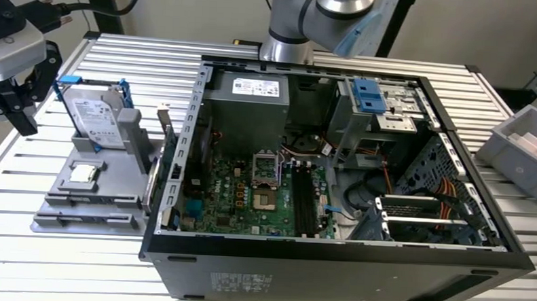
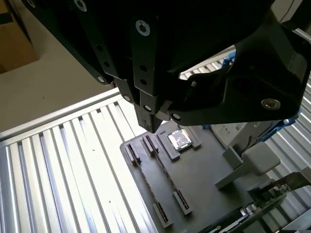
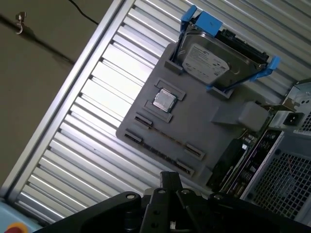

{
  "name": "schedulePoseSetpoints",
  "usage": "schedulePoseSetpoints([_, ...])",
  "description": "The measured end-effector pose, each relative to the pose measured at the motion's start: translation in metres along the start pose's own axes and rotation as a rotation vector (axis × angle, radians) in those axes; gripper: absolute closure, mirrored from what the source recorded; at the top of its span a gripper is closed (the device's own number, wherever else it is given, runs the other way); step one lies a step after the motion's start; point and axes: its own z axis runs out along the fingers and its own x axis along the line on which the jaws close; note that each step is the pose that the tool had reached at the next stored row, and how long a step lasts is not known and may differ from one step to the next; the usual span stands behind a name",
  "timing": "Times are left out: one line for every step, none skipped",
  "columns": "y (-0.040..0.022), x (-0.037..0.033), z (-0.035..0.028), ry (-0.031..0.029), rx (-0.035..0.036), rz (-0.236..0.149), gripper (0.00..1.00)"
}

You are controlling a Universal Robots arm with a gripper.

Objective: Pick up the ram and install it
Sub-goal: 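Pick up the ram and move it above insertion slot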

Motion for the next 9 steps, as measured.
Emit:
schedulePoseSetpoints([0.0,0.0,0.0,0.0001,0.0,-0.002,1.0])
schedulePoseSetpoints([0.0,0.0,0.0,0.0002,0.0,-0.003,1.0])
schedulePoseSetpoints([0.0,0.0,0.0,0.0002,-0.0001,-0.005,1.0])
schedulePoseSetpoints([0.0,0.0,0.0,0.0003,-0.0001,-0.007,1.0])
schedulePoseSetpoints([0.0,0.0,0.0,0.0004,-0.0001,-0.008,1.0])
schedulePoseSetpoints([0.0,0.0,0.0,0.0005,-0.0001,-0.01,1.0])
schedulePoseSetpoints([0.0,0.0,0.0,0.0006,-0.0001,-0.011,1.0])
schedulePoseSetpoints([0.0,0.0,0.0,0.0007,-0.0001,-0.013,1.0])
schedulePoseSetpoints([0.0,0.0,0.0,0.0008,-0.0001,-0.015,1.0])
